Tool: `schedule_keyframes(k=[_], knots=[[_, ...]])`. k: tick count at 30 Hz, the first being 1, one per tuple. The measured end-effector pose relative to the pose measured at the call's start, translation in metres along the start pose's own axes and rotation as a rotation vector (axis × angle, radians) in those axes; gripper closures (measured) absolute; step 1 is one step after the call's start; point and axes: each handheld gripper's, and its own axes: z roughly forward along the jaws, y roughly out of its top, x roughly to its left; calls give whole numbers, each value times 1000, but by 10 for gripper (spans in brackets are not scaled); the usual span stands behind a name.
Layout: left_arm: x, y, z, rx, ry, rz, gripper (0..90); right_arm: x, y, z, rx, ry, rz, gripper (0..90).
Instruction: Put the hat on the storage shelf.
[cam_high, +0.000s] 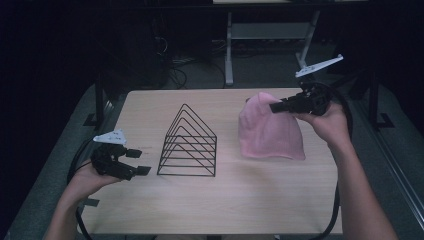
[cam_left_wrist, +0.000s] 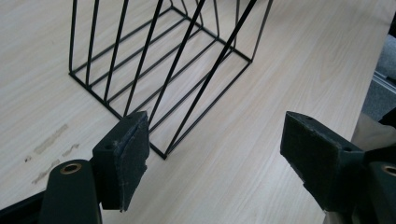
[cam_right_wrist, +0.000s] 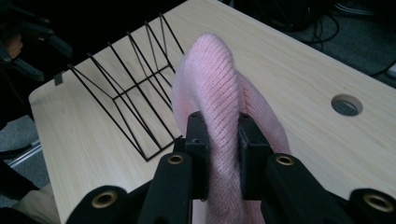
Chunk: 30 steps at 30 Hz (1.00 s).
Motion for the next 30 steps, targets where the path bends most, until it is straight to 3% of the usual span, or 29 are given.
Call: schedule_keyframes(k=[7,16,30], knots=[[-1,13,-5,16,-6,28,240,12,19,-4,-10,14,-33,775],[-1,23,-9,-13,-34,23,240,26,42,-8,-15,26,-76,776],[-1,37,-14,-1,-44,35,240,44,71,-10,-26,53,-124,775]])
